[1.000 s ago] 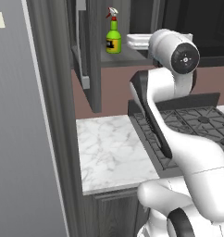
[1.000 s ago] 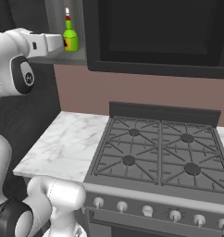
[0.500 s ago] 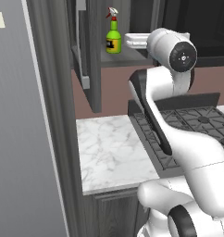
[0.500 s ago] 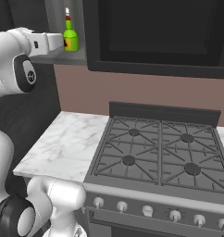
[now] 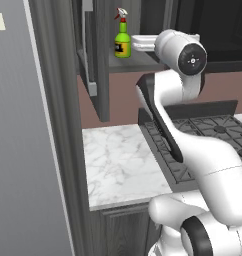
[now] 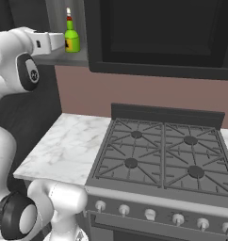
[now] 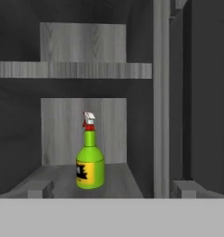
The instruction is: Move the cutting board and knife to the sink. Then move spray from the cabinet to the counter.
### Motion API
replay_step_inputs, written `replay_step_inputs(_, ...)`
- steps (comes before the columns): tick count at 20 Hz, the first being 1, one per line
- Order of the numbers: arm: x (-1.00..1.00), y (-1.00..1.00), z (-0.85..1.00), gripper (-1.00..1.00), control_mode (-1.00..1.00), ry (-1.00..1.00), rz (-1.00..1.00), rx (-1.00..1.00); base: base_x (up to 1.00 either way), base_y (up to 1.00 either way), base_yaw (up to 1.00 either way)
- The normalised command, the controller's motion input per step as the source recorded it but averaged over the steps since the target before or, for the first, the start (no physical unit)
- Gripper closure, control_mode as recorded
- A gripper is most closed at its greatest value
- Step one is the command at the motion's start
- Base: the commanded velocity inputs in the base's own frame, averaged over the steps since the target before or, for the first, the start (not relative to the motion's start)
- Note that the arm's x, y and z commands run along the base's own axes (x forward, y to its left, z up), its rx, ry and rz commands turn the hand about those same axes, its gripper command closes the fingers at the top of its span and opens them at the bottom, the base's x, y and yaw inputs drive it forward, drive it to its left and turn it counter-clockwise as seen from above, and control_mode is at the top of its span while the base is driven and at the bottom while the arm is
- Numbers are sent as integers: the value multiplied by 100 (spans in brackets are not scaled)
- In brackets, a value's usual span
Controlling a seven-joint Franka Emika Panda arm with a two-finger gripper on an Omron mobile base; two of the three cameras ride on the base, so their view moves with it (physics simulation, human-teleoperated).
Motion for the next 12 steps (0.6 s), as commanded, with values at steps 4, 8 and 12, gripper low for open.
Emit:
replay_step_inputs(4, 16, 8, 0, -100, -100, 0, 1, 0, 0, 0, 0)
replay_step_inputs(8, 19, 4, 0, -100, -100, 0, 0, 0, 0, 0, 0)
replay_step_inputs(12, 19, 4, 0, -100, -100, 0, 0, 0, 0, 0, 0)
